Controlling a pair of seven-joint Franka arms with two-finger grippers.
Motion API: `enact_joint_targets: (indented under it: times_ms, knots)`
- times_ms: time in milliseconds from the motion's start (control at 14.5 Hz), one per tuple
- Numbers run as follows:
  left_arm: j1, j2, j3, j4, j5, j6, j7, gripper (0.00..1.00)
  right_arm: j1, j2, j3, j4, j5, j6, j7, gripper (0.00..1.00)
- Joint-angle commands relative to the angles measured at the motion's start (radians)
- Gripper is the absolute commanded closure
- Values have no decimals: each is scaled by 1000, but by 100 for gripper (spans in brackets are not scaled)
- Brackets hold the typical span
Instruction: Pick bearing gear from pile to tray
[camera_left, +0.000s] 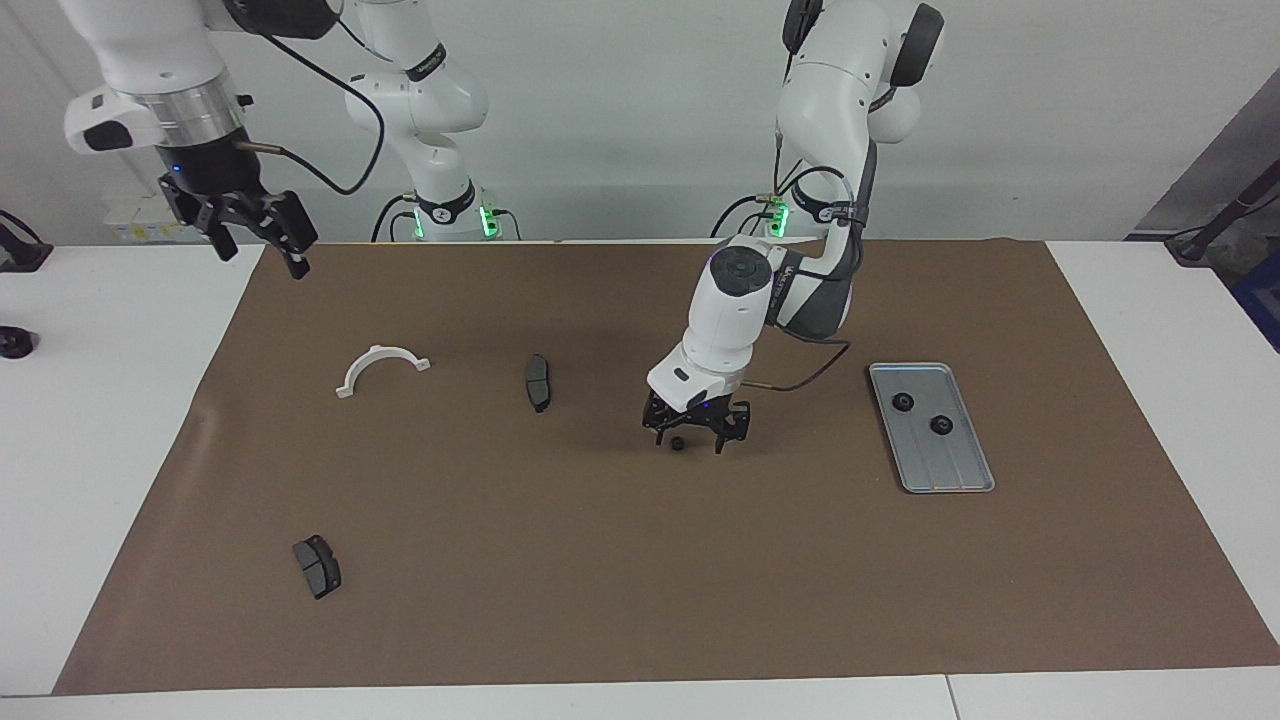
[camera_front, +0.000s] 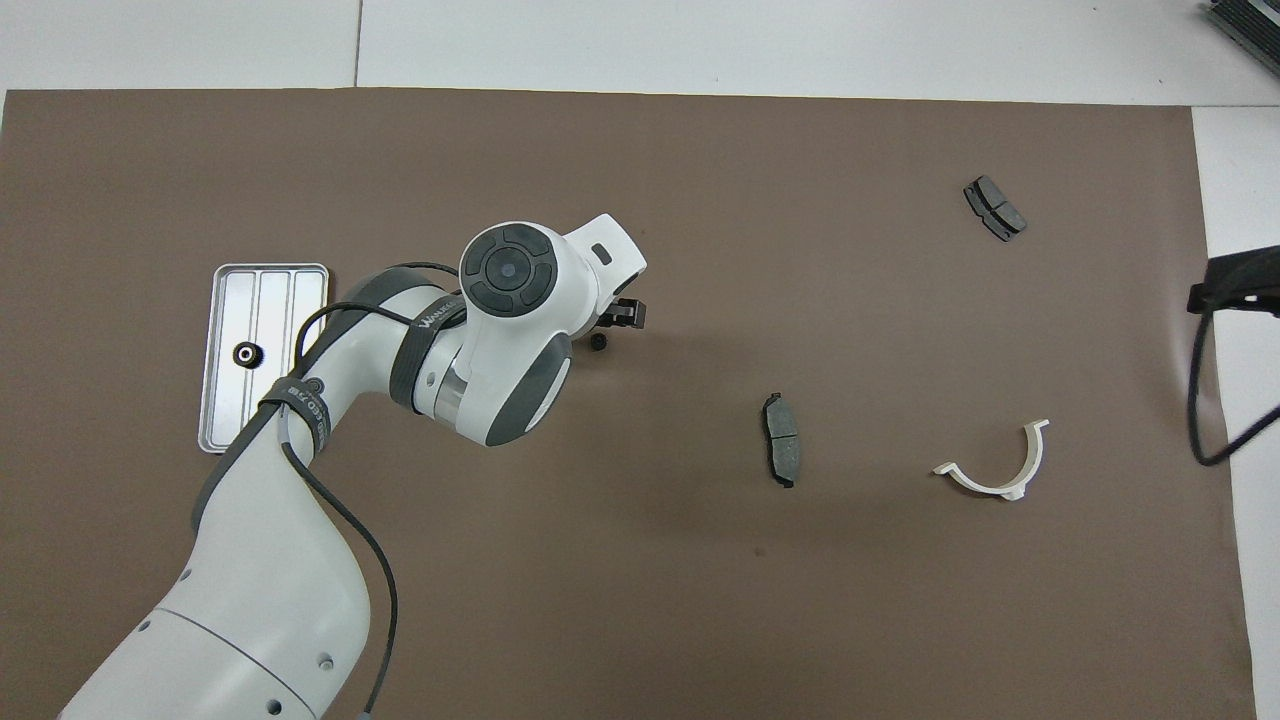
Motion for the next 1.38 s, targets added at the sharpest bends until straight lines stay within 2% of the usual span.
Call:
enact_joint_targets:
  times_ms: [0,138,275,825,1032,1101,1307]
  knots:
    - [-21,7,18,-24,31,35,-12,14,-9,10,-3,32,22,-73,-55,0]
    - [-30,2,17,-44,31,35,-10,20,-29,24,29,39,14,-81,-67,0]
    - [-44,-8,17,-79,31,44,-12,20,-65,34,69,74,19,-138,-67,0]
    - [-49,-15,17,-119,31,106,-6,32,-31,4,51,20,5,-109,-93,0]
    - [-53,-15,17,-121,31,103,-6,45,-26,5,52,26,5,-133,-87,0]
    - [-53,-16,17,-121,31,97,-6,51,-2,16,48,38,3,-162,-87,0]
    - [-56,-18,15,-130,31,91,-6,73,21,56,20,54,17,-143,-83,0]
